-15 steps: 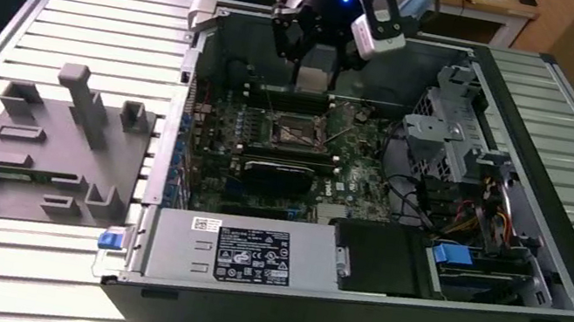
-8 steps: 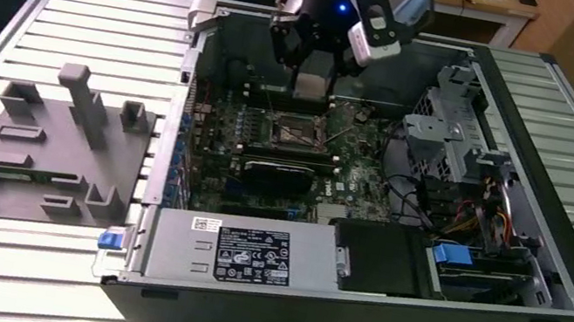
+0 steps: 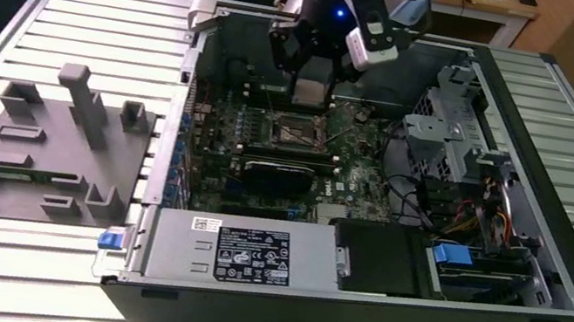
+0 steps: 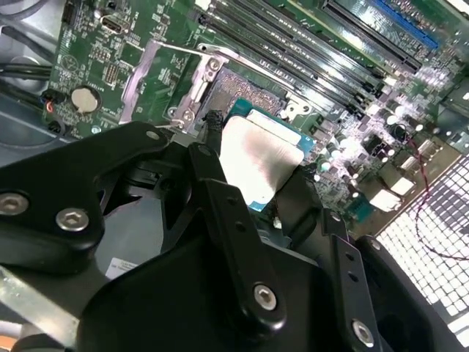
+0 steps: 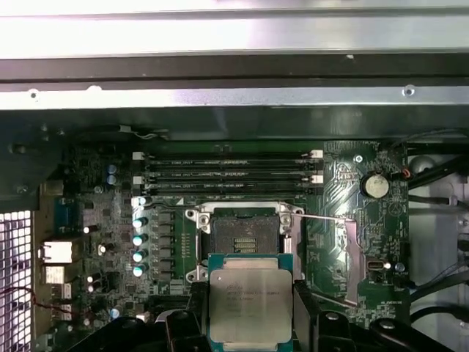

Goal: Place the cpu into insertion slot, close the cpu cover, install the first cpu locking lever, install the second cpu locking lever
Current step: 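Place the cpu into insertion slot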

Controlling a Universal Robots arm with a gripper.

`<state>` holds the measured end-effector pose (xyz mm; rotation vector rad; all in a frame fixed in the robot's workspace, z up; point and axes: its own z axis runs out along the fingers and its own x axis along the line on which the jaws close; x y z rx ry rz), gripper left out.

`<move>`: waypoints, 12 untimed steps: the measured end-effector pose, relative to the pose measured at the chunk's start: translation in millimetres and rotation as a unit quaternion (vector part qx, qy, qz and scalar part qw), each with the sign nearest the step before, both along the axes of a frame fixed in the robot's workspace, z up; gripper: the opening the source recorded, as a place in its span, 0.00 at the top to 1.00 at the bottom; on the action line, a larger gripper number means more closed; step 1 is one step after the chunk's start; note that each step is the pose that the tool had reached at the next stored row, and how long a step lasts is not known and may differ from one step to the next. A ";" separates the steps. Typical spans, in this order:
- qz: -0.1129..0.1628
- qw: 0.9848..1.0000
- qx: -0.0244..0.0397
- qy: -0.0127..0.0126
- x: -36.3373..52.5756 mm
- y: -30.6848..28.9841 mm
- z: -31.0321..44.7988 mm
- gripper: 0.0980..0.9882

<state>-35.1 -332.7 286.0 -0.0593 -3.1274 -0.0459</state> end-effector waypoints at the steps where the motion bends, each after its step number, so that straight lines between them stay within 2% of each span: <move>1: -0.006 1.000 0.000 0.000 0.0 0.0 -0.7 0.50; 6: -0.047 0.999 0.000 0.000 0.0 0.0 -3.9 0.50; 9: -0.075 0.997 0.000 0.000 0.0 0.0 -5.6 0.50; 12: -0.101 0.995 0.000 0.000 0.0 0.0 -7.1 0.50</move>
